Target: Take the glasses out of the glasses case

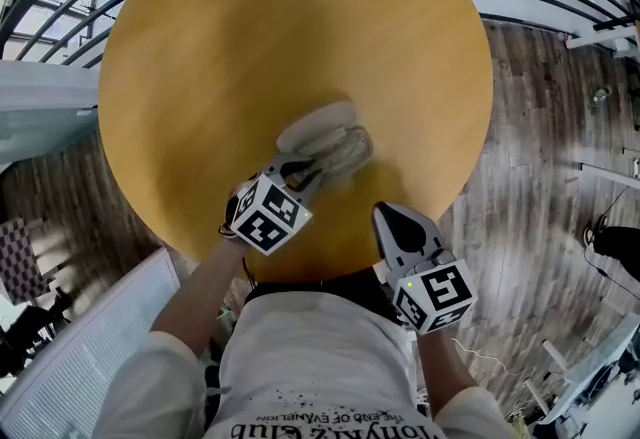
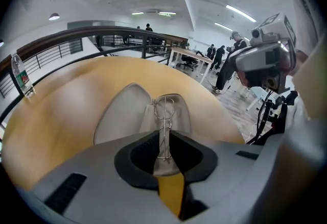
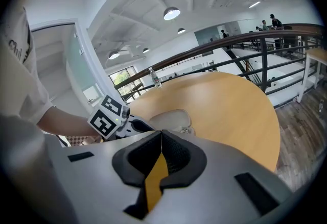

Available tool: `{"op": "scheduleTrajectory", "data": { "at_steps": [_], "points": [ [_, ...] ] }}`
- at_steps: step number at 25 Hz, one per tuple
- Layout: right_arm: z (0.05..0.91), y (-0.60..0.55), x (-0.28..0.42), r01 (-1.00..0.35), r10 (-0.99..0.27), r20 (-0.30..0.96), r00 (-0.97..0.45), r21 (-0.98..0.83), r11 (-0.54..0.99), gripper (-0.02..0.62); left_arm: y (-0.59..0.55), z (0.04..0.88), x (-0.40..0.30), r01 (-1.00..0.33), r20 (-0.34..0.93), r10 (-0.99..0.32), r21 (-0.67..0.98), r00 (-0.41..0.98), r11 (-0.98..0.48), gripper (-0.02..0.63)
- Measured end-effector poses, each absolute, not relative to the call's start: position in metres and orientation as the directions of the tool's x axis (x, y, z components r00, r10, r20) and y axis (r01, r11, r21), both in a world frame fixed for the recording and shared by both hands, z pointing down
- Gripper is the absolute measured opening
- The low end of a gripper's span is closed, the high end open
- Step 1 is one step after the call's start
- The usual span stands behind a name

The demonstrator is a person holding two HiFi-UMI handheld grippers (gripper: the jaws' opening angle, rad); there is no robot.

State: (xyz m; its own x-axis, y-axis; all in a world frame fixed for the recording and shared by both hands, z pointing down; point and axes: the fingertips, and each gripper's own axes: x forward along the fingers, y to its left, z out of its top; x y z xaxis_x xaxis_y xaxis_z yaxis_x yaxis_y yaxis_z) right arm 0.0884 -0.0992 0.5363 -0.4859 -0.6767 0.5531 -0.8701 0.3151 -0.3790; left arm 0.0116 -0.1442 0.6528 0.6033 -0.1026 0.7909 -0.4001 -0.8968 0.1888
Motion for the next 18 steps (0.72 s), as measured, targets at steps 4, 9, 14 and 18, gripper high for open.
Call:
{"op": "scheduleTrajectory", "data": {
  "at_steps": [4, 9, 14, 18],
  "points": [
    [0.538, -0.101, 0.093, -0.873, -0.677, 0.558, -0.48, -0.383, 0.303, 0.026, -0.144, 0.658, 0.013, -0.379, 0.806, -0.08, 0.186, 0.587, -0.907, 0.072],
    [0.541, -0.102, 0.099, -0.875, -0.681, 0.559, -0.474, -0.389, 0.29, 0.026, -0.145, 0.666, 0.018, -0.319, 0.831, -0.067, 0.136, 0.552, -0.938, 0.072],
    [0.543, -0.104, 0.101, -0.875, -0.684, 0.558, -0.47, -0.395, 0.279, 0.026, -0.145, 0.672, 0.021, -0.299, 0.84, -0.04, 0.148, 0.54, -0.943, 0.071],
    [0.541, -0.105, 0.103, -0.873, -0.688, 0.551, -0.472, -0.401, 0.277, 0.026, -0.142, 0.675, 0.023, -0.291, 0.851, -0.014, 0.164, 0.525, -0.943, 0.071]
  ]
}}
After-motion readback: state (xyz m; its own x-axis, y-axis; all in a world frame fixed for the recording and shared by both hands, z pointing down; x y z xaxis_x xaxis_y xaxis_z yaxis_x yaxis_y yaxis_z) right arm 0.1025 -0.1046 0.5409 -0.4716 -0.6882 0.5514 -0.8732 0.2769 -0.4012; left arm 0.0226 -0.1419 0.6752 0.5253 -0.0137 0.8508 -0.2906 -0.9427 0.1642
